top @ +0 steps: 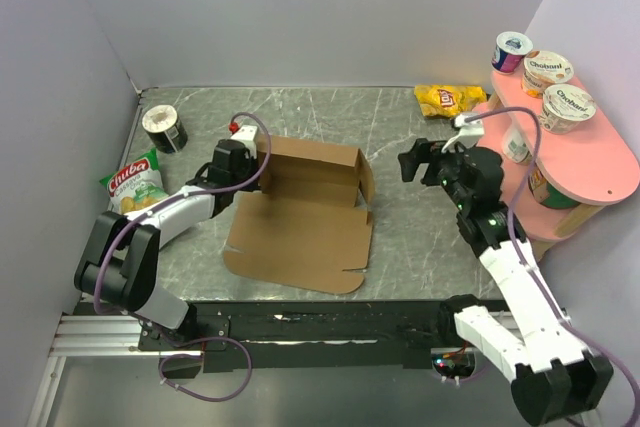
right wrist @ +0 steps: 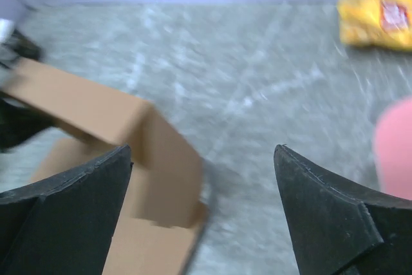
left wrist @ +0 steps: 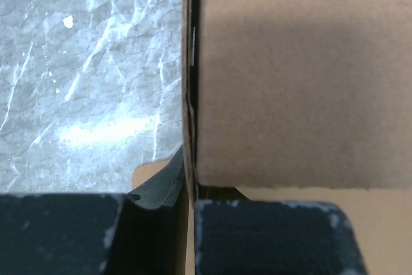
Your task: Fold the paper box
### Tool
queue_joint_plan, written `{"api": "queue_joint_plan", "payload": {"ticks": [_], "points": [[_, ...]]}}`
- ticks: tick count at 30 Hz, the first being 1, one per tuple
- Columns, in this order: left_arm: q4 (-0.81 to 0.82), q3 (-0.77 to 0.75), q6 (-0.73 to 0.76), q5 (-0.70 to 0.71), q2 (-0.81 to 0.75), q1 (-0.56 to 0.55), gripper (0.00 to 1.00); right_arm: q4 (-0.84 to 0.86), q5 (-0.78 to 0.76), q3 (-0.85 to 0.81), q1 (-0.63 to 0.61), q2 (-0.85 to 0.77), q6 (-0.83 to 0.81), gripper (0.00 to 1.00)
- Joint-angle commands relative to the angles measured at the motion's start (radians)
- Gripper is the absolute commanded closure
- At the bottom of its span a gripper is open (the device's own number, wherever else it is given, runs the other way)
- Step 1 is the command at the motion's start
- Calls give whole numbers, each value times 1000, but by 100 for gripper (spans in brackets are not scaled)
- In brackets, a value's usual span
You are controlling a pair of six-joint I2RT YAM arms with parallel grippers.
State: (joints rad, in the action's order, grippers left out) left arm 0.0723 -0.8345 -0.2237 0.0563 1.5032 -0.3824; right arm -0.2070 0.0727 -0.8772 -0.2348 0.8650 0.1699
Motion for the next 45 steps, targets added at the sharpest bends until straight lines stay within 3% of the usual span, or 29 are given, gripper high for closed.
{"api": "queue_joint_plan", "payload": {"ticks": [1,6,12,19,32,45], "points": [[-8,-8,-39,-82,-44,30,99,-8,42,79,20,90,-24,8],[-19,-11,-51,-108,-61,42,99,119,130,176,-44,138,-79,9],[-31,-15,-59,-110,-69,46,99,188,209,181,-138,209,-197,8],[-17,-2,-52,-147,-77,46,99,359,213,221,-207,271,-225,2],[14,26,-32,-210,-84,45,99,630,110,238,-247,423,-251,0],[20,35,17,-234,-64,37,99,781,16,112,-225,630,-406,1]]}}
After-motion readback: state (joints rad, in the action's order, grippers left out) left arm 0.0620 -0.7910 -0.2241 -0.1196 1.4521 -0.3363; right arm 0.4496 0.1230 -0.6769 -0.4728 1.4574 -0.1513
